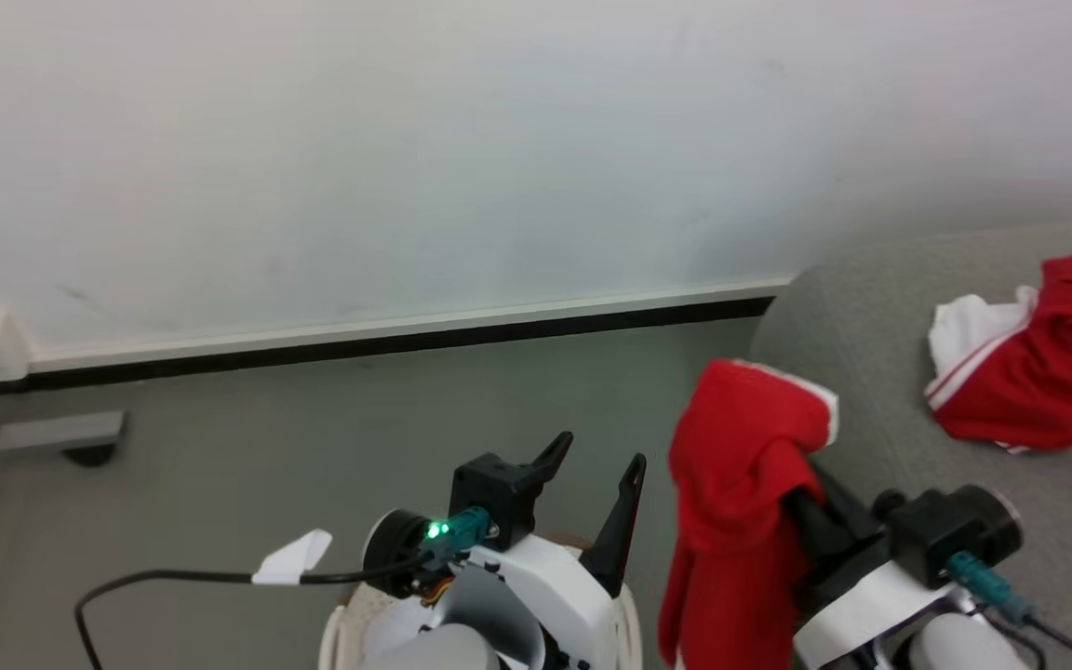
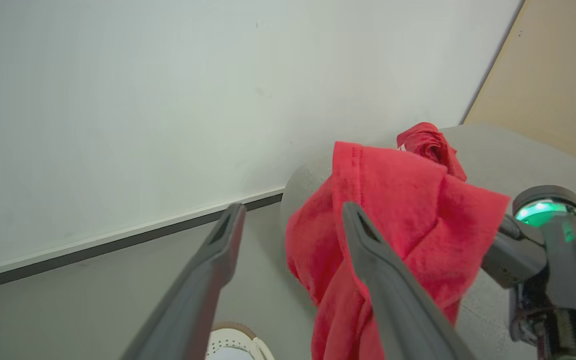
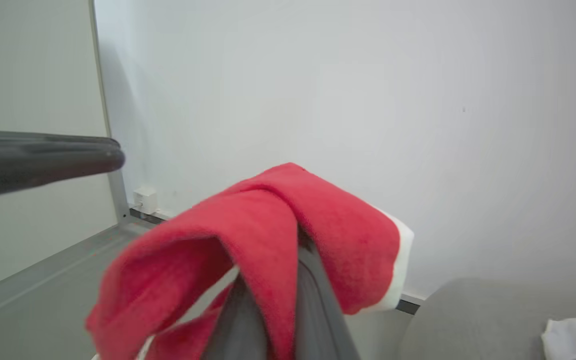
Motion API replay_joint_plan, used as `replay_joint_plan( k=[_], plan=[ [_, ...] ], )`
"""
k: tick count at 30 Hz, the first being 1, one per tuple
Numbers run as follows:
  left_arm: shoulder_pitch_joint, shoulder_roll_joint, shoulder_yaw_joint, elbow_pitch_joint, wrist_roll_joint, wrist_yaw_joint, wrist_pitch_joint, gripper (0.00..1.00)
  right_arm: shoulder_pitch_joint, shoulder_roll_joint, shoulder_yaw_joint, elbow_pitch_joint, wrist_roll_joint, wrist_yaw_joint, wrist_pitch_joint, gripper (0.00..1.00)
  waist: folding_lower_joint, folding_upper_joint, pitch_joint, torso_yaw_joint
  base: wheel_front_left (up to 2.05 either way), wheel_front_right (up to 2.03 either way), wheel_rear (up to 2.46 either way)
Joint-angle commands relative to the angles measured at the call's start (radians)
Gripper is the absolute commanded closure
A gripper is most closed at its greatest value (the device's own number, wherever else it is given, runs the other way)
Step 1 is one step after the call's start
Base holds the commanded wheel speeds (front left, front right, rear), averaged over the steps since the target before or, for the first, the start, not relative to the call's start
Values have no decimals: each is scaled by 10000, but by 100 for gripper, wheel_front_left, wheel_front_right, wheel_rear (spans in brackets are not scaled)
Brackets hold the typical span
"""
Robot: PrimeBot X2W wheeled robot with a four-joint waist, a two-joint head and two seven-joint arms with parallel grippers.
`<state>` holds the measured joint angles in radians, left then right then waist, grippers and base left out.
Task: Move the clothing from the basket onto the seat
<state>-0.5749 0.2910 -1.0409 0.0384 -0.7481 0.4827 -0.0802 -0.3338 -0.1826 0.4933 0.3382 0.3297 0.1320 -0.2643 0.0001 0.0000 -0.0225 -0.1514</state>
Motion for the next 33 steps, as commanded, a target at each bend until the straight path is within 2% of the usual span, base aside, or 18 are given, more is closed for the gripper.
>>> replay_joint_plan(
  k=[1, 10, 18, 26, 33],
  plan=[
    [75, -47, -42, 119, 127, -88, -125, 0, -121, -218, -278, -175, 60, -26, 2, 100, -1, 0, 155, -585, 0, 0, 0],
    [-85, -417, -284, 620, 197, -617, -559, 0, 273, -1197, -1359, -785, 250, -26, 1, 100, -1, 0, 366, -1810, 0, 0, 0],
    [-246, -675, -543, 1063, 231, -1192, -903, 0, 461, -1816, -1857, -1177, 447, -26, 1, 100, -1, 0, 545, -2468, 0, 0, 0],
    [-523, -988, -812, 1529, 336, -1587, -1042, 0, 446, -2052, -2082, -1507, 646, -26, 21, 100, -1, 0, 1039, -2461, 0, 0, 0],
    [-1860, -1027, -876, 1731, 841, -1924, -747, 0, -795, -2073, -2475, -1782, 854, -26, 16, 100, -1, 0, 2565, -2035, 0, 0, 0]
  ],
)
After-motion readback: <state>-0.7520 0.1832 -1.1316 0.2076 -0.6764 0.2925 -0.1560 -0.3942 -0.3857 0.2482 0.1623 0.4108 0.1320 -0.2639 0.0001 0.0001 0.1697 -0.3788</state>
